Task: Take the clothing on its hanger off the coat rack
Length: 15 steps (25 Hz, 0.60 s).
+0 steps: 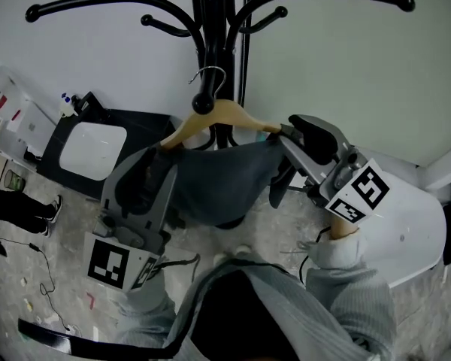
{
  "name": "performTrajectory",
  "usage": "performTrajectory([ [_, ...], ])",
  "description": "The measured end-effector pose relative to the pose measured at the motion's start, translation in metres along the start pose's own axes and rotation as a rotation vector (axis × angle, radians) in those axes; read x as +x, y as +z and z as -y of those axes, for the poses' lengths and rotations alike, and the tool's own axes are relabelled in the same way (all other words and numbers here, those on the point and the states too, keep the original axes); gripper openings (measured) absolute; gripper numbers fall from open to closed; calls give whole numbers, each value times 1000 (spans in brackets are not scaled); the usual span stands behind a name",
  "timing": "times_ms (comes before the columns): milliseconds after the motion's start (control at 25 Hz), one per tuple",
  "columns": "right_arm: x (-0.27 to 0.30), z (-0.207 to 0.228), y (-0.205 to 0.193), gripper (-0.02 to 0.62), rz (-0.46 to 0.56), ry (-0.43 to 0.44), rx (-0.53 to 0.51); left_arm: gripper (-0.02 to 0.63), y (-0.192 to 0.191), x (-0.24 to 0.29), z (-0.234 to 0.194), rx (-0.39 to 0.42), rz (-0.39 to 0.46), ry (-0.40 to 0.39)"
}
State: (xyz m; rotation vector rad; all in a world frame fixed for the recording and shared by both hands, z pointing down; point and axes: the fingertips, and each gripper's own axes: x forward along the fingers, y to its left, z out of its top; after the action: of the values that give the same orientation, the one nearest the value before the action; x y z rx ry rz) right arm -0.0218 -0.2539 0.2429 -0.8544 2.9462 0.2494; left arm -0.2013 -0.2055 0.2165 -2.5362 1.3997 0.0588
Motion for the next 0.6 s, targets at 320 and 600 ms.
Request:
performTrajectory([
  [320,18,6,-13,241,-216,304,-157,237,7,-9,-8,234,-167,-214],
  [600,50,11,-25,247,-312,572,-73,247,-27,27,-25,243,-359,-395],
])
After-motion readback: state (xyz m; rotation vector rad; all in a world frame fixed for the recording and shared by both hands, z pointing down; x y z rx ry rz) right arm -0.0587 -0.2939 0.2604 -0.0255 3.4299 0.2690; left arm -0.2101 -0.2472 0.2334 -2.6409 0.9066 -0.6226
